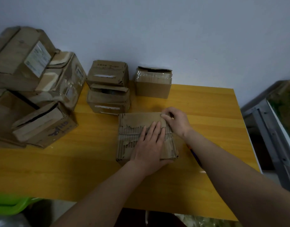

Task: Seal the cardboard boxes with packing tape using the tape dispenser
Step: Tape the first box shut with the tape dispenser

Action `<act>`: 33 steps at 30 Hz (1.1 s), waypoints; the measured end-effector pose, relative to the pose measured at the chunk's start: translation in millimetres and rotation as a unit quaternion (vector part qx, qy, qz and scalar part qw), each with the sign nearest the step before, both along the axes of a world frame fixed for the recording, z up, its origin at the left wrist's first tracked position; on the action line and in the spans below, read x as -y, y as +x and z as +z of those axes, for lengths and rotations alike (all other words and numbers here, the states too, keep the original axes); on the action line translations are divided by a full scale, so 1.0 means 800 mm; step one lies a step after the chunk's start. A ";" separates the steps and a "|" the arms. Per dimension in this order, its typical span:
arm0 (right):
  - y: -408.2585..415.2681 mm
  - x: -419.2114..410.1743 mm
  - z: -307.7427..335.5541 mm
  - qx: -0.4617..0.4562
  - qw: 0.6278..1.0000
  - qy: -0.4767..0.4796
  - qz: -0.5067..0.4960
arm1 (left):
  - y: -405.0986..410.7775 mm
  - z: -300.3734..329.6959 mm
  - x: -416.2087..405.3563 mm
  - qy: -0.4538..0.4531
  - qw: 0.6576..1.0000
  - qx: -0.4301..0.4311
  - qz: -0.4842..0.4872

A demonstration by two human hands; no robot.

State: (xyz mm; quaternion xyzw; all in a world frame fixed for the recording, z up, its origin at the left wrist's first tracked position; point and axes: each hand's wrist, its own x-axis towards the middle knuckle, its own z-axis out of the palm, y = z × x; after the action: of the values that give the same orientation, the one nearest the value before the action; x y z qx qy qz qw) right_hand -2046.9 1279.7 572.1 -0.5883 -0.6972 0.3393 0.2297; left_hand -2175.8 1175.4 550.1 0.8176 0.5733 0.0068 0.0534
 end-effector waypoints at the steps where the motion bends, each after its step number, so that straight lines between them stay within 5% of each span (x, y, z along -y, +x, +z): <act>1: 0.000 -0.002 0.000 -0.065 0.996 -0.043 -0.029 | 0.000 0.000 0.000 -0.002 1.000 0.001 0.002; 5: -0.007 0.003 -0.006 -0.233 0.955 -0.158 -0.091 | 0.000 -0.003 -0.002 -0.013 1.000 -0.002 0.001; 15: -0.016 -0.001 -0.018 -0.223 0.917 -0.298 -0.143 | -0.002 -0.003 -0.003 -0.034 0.999 -0.030 0.000; 26: 0.007 0.077 -0.027 -0.119 0.972 -0.195 -0.050 | 0.014 -0.002 0.000 -0.055 0.992 -0.078 0.080; 33: 0.006 0.111 -0.031 -0.137 0.978 -0.111 -0.113 | 0.021 0.008 0.005 -0.088 0.988 -0.018 0.129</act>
State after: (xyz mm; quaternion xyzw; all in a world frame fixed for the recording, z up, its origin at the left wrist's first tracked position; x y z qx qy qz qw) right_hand -2042.5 1190.6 547.0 -0.6330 -0.5464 0.4634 0.2932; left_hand -2158.9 1171.1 556.7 0.7286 0.6735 -0.0512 0.1134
